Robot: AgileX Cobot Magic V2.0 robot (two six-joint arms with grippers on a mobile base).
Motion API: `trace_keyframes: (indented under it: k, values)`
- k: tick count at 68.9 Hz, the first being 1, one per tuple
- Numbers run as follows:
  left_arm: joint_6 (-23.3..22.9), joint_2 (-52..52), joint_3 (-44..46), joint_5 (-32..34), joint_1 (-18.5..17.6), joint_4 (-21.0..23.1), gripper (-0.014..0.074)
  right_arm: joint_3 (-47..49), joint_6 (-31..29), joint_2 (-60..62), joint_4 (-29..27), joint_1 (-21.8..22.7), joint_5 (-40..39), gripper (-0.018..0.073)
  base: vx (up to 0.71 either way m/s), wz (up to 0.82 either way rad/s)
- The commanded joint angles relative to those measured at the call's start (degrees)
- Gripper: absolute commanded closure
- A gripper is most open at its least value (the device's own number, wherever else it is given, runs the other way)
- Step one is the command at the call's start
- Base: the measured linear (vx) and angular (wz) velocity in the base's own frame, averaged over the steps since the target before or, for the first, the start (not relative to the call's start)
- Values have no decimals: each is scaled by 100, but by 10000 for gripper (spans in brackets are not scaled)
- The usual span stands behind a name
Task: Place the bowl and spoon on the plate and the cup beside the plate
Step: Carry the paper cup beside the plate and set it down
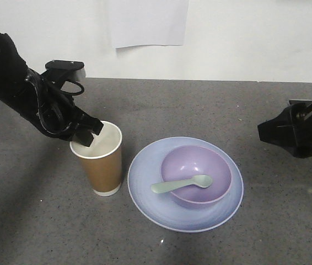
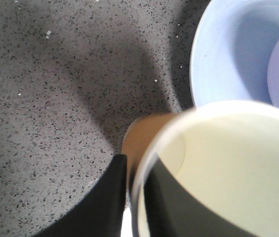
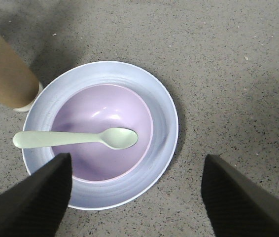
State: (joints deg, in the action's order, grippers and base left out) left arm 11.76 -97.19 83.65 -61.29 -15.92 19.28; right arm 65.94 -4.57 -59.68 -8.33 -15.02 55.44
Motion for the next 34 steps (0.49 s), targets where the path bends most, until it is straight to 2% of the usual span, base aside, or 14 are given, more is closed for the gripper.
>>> trace_keyframes:
  k: [1, 19, 26, 34]
  values:
    - [-47, 257, 122, 125, -35, 136, 408, 178, -5, 81, -51, 6, -289, 39, 0, 0]
    - [-47, 271, 122, 239, -29, 136, 131, 178, -5, 81, -51, 6, -283, 39, 0, 0]
    - [-47, 283, 130, 274, -29, 132, 64, 178, -5, 81, -51, 6, -283, 39, 0, 0]
    - [-47, 354, 130, 390, -29, 86, 34, 178, 0, 81, -51, 6, -283, 39, 0, 0]
